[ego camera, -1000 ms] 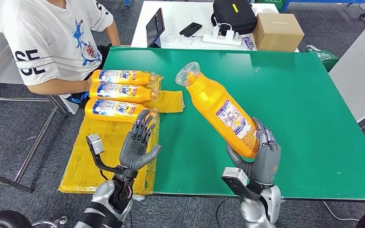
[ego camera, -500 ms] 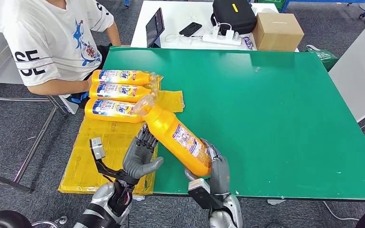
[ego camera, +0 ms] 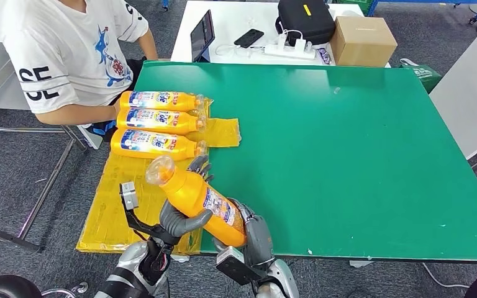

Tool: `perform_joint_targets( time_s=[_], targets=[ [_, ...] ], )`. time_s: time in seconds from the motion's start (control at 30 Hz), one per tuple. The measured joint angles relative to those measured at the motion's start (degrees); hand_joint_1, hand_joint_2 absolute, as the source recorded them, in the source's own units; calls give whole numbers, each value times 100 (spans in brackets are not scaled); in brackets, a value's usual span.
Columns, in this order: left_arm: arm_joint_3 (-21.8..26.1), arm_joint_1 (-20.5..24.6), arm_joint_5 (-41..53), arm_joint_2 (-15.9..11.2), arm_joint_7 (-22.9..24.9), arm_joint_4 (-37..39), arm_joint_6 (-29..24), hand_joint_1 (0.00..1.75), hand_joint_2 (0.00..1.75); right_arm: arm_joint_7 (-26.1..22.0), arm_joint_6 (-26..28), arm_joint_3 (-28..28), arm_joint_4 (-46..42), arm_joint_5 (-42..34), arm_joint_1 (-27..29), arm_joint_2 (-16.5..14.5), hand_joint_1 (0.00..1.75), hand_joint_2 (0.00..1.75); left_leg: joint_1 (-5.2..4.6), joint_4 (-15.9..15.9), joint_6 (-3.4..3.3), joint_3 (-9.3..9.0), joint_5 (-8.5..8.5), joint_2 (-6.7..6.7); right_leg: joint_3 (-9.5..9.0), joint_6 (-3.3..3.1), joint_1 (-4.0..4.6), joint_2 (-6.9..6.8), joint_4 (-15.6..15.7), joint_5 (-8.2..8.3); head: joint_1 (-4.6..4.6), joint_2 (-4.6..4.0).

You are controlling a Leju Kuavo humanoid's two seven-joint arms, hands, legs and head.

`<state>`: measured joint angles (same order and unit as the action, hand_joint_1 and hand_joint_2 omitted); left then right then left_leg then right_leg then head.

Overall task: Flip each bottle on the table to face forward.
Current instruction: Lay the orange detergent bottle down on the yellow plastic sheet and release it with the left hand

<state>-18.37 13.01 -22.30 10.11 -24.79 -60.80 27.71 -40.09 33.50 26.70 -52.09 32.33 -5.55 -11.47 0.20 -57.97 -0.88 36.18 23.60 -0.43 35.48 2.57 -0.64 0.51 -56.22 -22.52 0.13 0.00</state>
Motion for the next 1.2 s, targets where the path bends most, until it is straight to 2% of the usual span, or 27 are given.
perform_joint_targets(
  time_s=[0.73, 0.87, 1.07, 1.2],
  targets=[
    [-1, 0, -1, -17, -2, 54, 1, 0, 175, 0, -1, 44, 196, -4, -72, -11, 175, 175, 0, 0, 0, 0, 0, 0, 0, 0, 0, 0, 0, 0, -1, 0],
    [-1, 0, -2, -17, 17, 56, -3, 175, 175, 21, 20, 45, 209, 15, -82, -12, 172, 175, 0, 0, 0, 0, 0, 0, 0, 0, 0, 0, 0, 0, -1, 0],
    [-48, 0, -48, -132, 299, 163, -119, 175, 175, 311, 624, -72, 614, 952, -238, -128, 165, 175, 0, 0, 1, 0, -1, 10, 5, -1, 0, 1, 0, 1, -1, 0],
    [-97, 2, -56, -202, 301, 225, -175, 175, 175, 289, 673, -376, 795, 1441, -311, -258, 168, 175, 1, 0, 1, 0, -1, 11, 5, -1, 1, 2, -1, 1, -2, 0]
  ],
)
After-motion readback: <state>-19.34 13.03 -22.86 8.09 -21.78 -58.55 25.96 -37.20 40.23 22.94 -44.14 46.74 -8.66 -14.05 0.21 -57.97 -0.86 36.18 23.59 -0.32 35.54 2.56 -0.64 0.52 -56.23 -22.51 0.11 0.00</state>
